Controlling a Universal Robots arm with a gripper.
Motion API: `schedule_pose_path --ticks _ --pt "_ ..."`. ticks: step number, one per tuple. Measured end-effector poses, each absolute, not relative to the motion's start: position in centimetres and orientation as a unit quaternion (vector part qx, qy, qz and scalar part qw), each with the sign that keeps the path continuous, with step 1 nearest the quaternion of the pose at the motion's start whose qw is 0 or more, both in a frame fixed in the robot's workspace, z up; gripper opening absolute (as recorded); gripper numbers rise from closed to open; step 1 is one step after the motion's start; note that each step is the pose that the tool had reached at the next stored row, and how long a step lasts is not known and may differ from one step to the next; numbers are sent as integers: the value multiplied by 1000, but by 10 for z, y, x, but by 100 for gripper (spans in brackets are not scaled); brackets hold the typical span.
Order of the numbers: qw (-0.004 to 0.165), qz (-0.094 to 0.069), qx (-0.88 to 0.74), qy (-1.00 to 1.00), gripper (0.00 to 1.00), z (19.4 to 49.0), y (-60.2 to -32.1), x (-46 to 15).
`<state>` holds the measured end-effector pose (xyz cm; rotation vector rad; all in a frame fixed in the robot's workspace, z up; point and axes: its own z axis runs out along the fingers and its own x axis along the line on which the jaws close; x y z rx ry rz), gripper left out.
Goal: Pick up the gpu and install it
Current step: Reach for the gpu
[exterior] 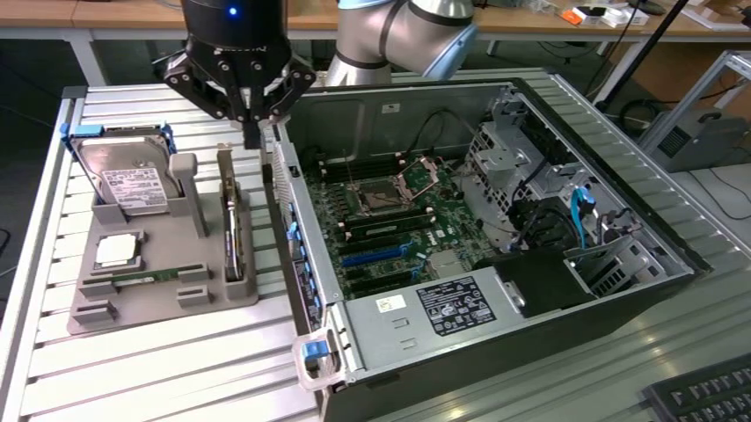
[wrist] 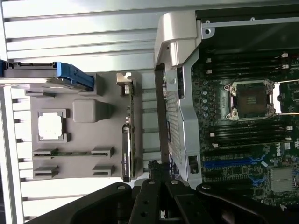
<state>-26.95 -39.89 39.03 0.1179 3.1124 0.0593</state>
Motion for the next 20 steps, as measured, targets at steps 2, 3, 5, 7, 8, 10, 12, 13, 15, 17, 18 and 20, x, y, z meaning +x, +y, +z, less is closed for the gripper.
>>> schedule_pose_path --ticks 2,3,5,7,8,10,12,13,15,17,18,20 --pt "13 19 38 999 11 390 -399 -272" --pt "13 19 38 999 11 390 -399 -273" --pt "13 19 38 999 11 390 -399 -275" --pt "13 19 38 999 11 390 -399 -278" --pt "13 19 38 999 11 390 -399 -279" --pt "13 19 38 999 11 390 -399 -281" --pt "13 19 38 999 11 390 -399 -284" --pt "13 19 38 999 11 390 -399 -285" --pt "13 19 38 999 11 390 -399 -288" --pt "13 19 38 999 11 390 -399 -290" --pt "13 19 38 999 11 390 -399 -292" --pt "13 19 38 999 11 390 -399 -294"
